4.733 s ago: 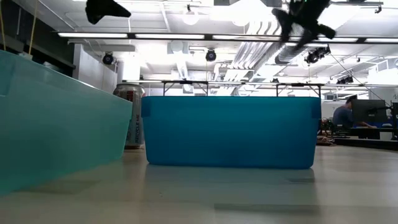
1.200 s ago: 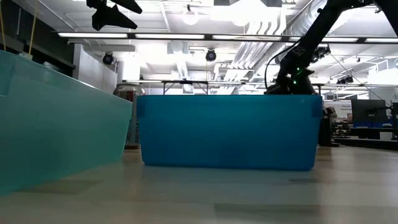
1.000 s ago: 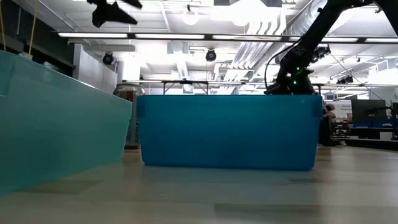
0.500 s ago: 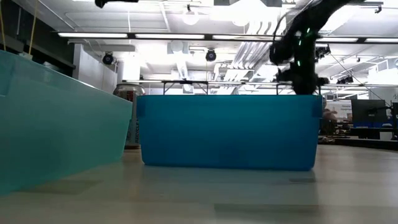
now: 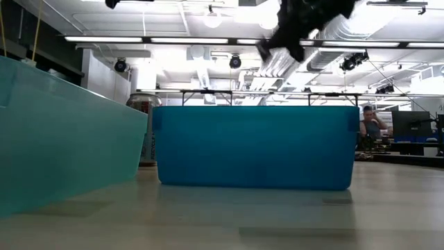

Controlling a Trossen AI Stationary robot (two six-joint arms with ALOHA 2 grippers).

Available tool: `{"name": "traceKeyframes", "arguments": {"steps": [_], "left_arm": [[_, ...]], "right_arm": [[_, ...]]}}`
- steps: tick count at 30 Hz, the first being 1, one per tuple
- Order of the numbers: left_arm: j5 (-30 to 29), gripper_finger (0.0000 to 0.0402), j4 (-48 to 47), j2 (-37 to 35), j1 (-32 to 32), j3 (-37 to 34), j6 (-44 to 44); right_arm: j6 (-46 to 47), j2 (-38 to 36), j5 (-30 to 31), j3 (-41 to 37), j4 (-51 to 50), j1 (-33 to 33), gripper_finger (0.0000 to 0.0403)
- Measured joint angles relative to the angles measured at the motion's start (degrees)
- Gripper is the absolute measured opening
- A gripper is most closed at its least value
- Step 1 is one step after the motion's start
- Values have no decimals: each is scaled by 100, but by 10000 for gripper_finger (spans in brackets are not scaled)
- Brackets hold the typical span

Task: Sort candy
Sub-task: Put the brown-white chocolate into the blue bin

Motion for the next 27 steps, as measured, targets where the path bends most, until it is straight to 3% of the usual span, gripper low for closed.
{"name": "traceKeyframes", "arguments": {"steps": [5,9,17,21,27], "left_arm": [[68,236,-11,0,0,0,-221],[481,236,-11,0,0,0,-132],[1522,236,54,-18,0,-79,601],[1901,236,623,-223,0,-731,437],[2189,236,2323,-543,-4,-2128,-812]], "right_arm": [[-68,126,-64,0,893,1017,1],[212,128,37,0,1450,1724,1],[1166,122,1606,0,1557,2866,0],[1814,128,1963,0,1037,3373,0],[2748,131,2731,-397,472,4150,0]]}}
